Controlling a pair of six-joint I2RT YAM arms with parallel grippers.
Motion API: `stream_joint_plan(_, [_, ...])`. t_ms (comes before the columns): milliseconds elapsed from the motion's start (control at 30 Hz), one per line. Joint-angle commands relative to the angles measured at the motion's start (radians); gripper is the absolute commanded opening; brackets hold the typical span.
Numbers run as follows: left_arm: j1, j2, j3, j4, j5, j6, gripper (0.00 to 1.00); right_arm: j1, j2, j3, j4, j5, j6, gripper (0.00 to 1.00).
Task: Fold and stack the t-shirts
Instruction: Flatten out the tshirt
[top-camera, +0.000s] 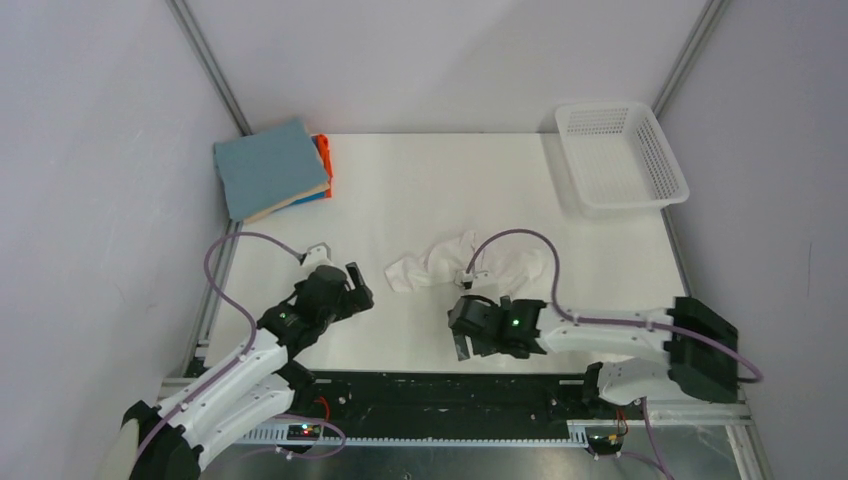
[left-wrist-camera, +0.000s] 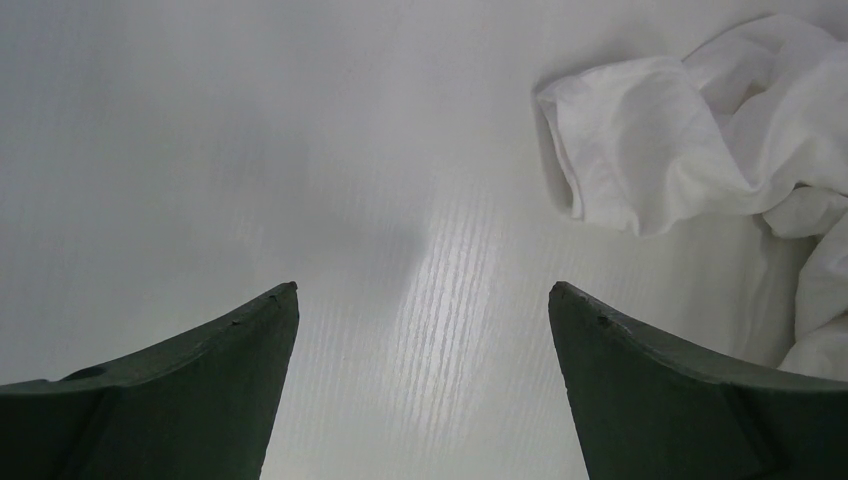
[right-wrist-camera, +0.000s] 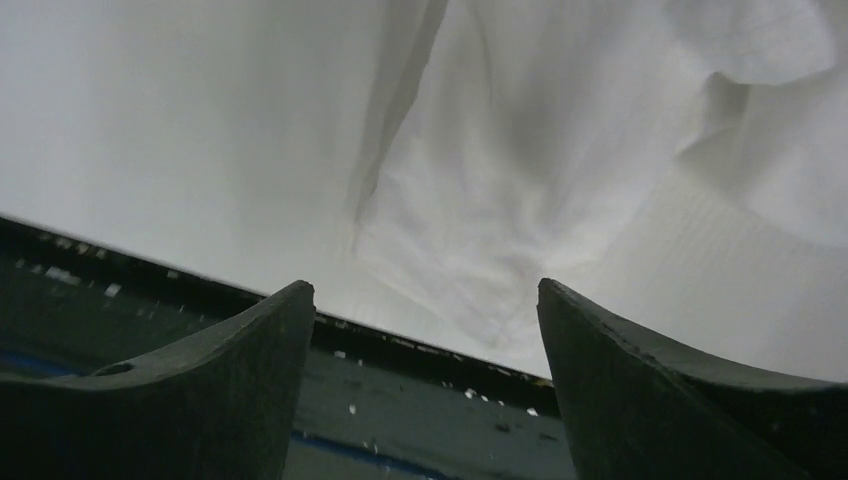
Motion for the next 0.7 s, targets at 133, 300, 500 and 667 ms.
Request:
stream_joint_plan(133, [0.0, 0.031, 0.046, 0.052, -0.01, -0.024, 0.98, -0.031, 0.199, 0.018, 0.062, -0.007, 0.162, 0.72])
stream_joint_plan(300, [0.0, 0.072, 0.065, 0.075, -0.017, -0.019, 0.98, -0.041, 0.253, -0.003, 0.055, -0.018, 0.179, 0.43])
stream_joint_plan(500, [0.0, 0.221, 0.14, 0.126, 0.021, 0.008, 0.98, -0.062, 0.109, -0.009, 0.016, 0.043, 0.123, 0.0])
stream_joint_plan(667, [0.0, 0.419, 0.22, 0.198, 0.096, 0.027, 0.98, -0.182, -0.067, -0.021, -0.06, 0.073, 0.048, 0.0])
